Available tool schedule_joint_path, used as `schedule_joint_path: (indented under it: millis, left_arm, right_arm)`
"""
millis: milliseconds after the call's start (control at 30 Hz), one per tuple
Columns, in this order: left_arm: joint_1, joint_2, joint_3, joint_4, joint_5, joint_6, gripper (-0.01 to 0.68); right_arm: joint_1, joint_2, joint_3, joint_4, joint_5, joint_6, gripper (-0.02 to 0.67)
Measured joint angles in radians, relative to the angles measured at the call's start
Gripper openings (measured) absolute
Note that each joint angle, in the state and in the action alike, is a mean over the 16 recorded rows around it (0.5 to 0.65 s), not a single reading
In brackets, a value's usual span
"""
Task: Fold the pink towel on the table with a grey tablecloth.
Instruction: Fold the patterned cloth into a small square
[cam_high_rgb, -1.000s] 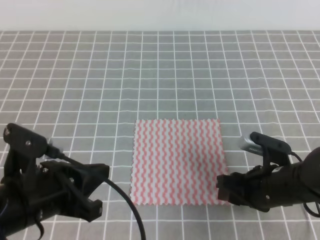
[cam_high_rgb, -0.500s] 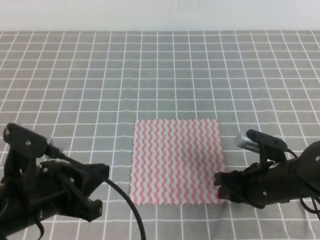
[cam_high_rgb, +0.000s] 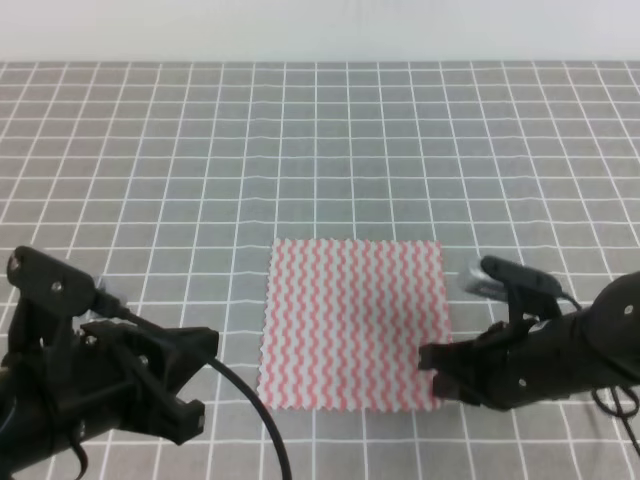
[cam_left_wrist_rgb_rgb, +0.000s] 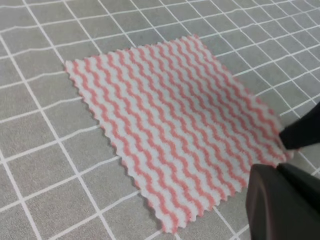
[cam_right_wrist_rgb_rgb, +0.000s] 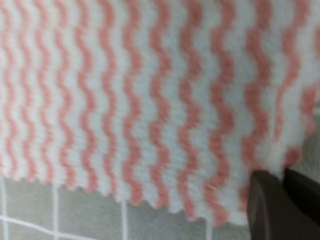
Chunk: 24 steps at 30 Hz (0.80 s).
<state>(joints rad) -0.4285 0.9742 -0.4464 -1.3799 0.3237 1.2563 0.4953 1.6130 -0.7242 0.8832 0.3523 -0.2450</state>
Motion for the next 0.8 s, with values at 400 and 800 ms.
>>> schedule_joint_path:
  millis: [400, 800]
  left_arm:
    - [0.000, 0.007, 0.000, -0.019, 0.008, 0.240, -0.004]
    - [0.000, 0.141, -0.006, -0.145, 0.083, 0.656, -0.003]
  right_arm:
    - [0.000, -0.023, -0.074, -0.025, -0.028, -0.001, -0.013]
    - [0.000, 0.014, -0.162, -0.056, -0.073, -0.003, -0.013]
